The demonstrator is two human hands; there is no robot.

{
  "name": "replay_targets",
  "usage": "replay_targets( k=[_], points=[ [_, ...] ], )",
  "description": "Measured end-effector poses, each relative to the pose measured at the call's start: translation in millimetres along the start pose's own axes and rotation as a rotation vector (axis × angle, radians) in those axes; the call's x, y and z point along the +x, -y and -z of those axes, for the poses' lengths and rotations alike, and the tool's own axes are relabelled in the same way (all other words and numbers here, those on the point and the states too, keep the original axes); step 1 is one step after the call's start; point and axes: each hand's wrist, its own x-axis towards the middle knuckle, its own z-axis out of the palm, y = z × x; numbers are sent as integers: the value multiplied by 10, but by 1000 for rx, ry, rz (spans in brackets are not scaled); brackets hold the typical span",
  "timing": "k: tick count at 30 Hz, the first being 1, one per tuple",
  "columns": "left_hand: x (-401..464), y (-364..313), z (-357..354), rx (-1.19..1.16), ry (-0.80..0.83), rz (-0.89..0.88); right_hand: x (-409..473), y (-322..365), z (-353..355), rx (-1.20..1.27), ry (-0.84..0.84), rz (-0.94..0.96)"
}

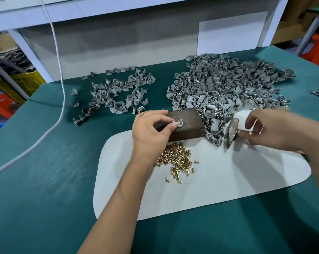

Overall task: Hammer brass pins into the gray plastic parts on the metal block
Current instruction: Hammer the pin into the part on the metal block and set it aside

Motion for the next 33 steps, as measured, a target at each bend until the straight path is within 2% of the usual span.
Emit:
replay_targets(
  k=[8,12,16,18,22,24,28,29,32,33],
  points=[
    [21,0,34,-42,51,54,6,-60,-33,27,-2,52],
    [35,13,24,-65,73,87,26,48,145,247,-160,109],
    [40,33,19,-70,92,84,-19,428,234,385,-339,288],
    [47,30,15,-63,96,78,-47,654,194,435,-288,332],
    [51,6,16,-59,92,73,19,896,125,219,-207,338],
    [52,6,24,-43,95,61,47,951,182,210,-274,382],
    [62,8,24,-60,95,81,46,1054,196,317,-521,474],
    [61,1,22,-62,92,74,48,1085,163,265,-502,448],
    [59,-12,16,-59,81,61,51,1119,39,54,-258,322],
    [58,-14,15,-49,78,61,62,1091,60,3,-227,301]
  ],
)
